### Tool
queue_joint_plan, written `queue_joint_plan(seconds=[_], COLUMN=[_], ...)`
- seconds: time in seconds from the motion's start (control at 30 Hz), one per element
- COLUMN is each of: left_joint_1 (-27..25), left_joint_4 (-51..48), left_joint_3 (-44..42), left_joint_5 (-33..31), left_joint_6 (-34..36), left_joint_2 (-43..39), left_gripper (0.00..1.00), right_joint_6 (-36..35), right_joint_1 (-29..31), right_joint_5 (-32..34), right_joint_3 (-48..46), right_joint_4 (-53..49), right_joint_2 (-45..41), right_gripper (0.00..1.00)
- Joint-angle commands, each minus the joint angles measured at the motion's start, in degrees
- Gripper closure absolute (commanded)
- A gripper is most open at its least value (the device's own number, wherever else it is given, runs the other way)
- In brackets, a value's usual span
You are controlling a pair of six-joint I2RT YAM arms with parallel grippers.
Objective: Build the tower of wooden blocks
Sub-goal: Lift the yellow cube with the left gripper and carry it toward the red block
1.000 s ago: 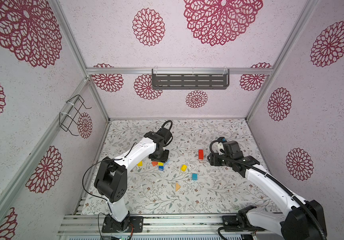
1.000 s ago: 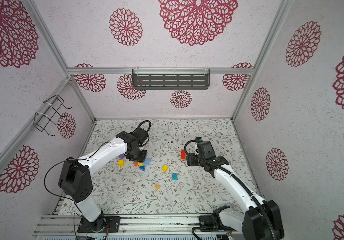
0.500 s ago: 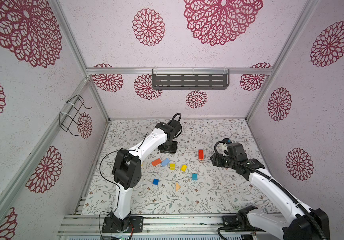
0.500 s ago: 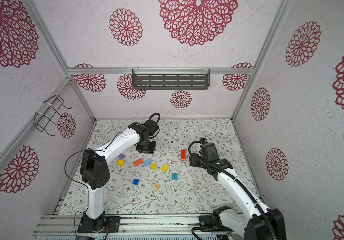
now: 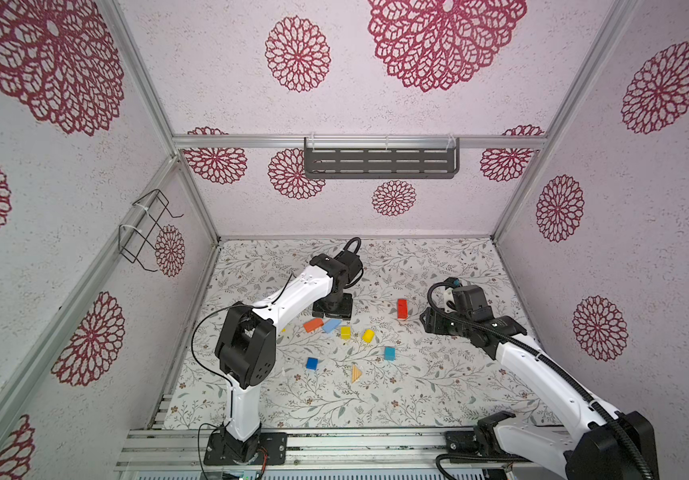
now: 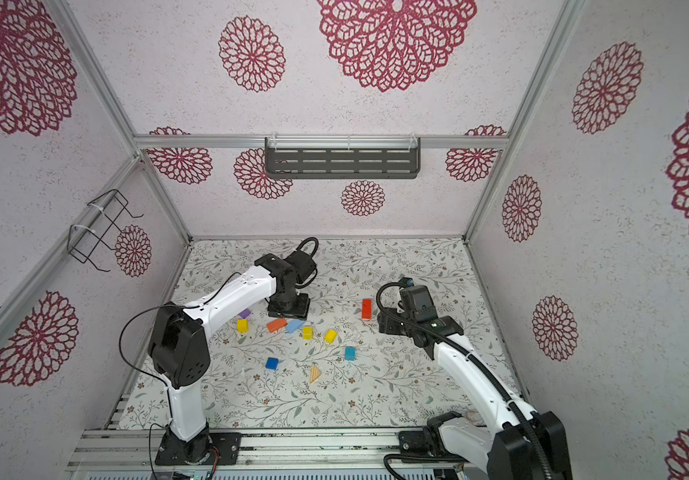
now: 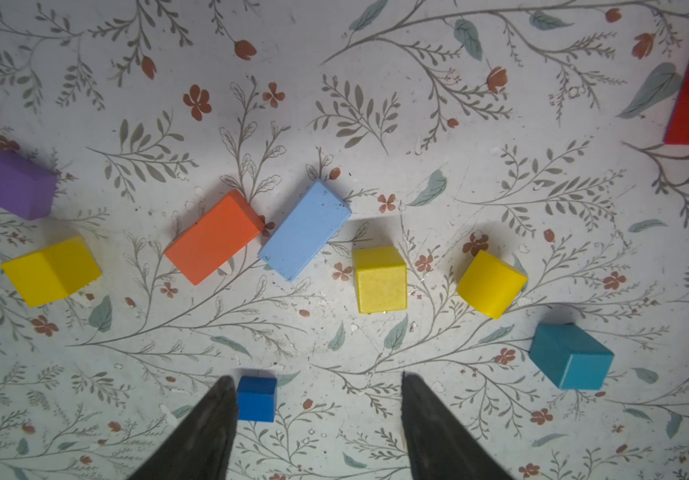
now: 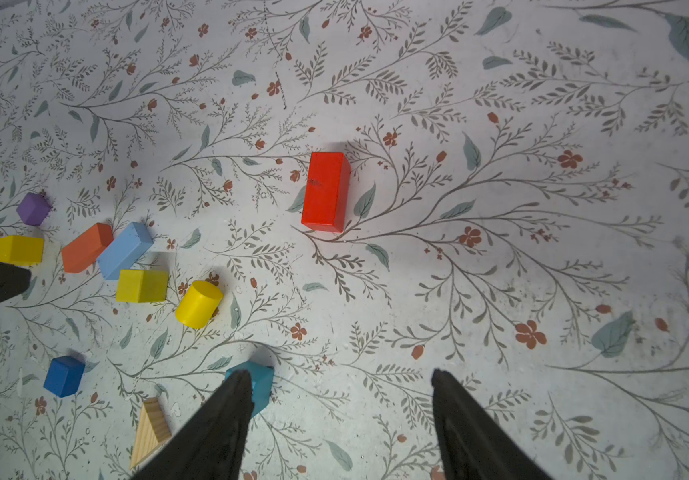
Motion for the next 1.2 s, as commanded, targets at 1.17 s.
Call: queue_joint_plan(seconds=[1.17], left_joint_1=[-4.2], left_joint_4=[14.1], left_joint_3=[-7.1], left_joint_5=[2.7], left_joint_6=[-7.8], left_joint_2=[7.4], left_gripper=[0.67], right_joint_6=[-0.4], right_joint_1=[-0.2], right_joint_5=[0.3], right_joint_3=[-2.0], right_joint_4=[0.6], right_joint_2=[0.4], right_gripper=[0.29])
